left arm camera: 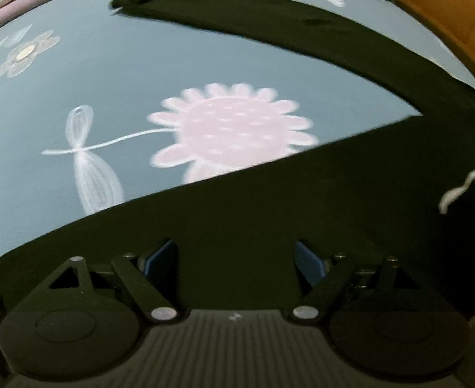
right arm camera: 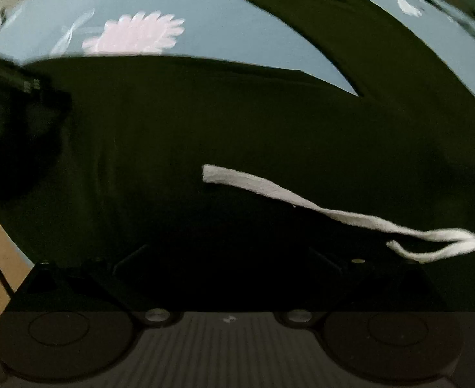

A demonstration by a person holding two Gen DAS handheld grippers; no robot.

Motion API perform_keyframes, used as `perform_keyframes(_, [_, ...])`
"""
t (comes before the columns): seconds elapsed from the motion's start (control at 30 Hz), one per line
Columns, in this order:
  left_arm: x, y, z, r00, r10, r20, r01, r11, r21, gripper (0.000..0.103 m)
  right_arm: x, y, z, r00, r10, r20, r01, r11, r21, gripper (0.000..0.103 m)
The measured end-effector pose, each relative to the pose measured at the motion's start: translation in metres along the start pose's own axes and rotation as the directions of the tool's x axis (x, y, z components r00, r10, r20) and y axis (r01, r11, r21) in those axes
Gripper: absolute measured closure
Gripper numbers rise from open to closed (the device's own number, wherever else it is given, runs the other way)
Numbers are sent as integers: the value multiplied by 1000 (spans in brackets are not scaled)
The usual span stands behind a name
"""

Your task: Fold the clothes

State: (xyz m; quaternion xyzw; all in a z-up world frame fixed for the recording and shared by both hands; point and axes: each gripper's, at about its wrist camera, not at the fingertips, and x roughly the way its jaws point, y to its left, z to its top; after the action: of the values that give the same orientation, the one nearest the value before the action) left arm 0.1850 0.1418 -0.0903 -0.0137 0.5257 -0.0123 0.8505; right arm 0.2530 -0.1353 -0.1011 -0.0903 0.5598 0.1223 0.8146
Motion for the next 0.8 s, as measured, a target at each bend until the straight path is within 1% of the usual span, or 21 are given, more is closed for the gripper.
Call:
perform_keyframes(0.1, [-3,24,-2,999,46,-5,-46,999,-15,21,-1,0,-1,1000,-7,1,7,1000,14,0])
perform_keyframes(0.17, [-6,40,-3,996,93,-9,-93,995,-35,21,-1,1,-1,1000,-12,0,12,1000,16,0])
perform_keyframes(0.27, [-12,65,-6,991,130,-38,-134,984,-117,21,-2,1,-3,1000,-14,10,14,1000,17,0])
perform_keyframes(0.3, [-17,70,-9,990,134,-41,-138,980,-143,21,-3,1,-4,1000,-14,16,14,1000,16,0])
perform_keyframes(0.4, [-31,67,-21,994,102,-39,-107,986,-128,21,-5,0,-8,999,-15,35,15,1000,16,0])
perform_keyframes(0.5, [-40,52,-40,994,88,-67,-89,996,-19,21,-5,0,-9,999,-17,45,16,1000,19,0])
perform_keyframes(0.57, [-40,50,-53,990,84,-110,-84,996,4,21,-5,0,-9,999,-17,51,16,1000,21,0])
perform_keyframes(0.6, [-39,52,-61,987,83,-141,-86,996,-12,21,-4,-1,-9,998,-17,52,16,1000,21,0])
perform_keyframes(0.63, [-41,55,-68,984,86,-153,-91,995,-28,21,-4,-1,-9,998,-16,53,15,1000,21,0])
perform_keyframes(0.73, [-49,63,-85,980,97,-173,-110,992,-69,19,-3,-1,-10,998,-15,56,14,1000,19,0])
perform_keyframes(0.8, [-51,66,-90,976,106,-190,-123,989,-81,19,-2,-1,-9,998,-15,58,14,1000,18,0])
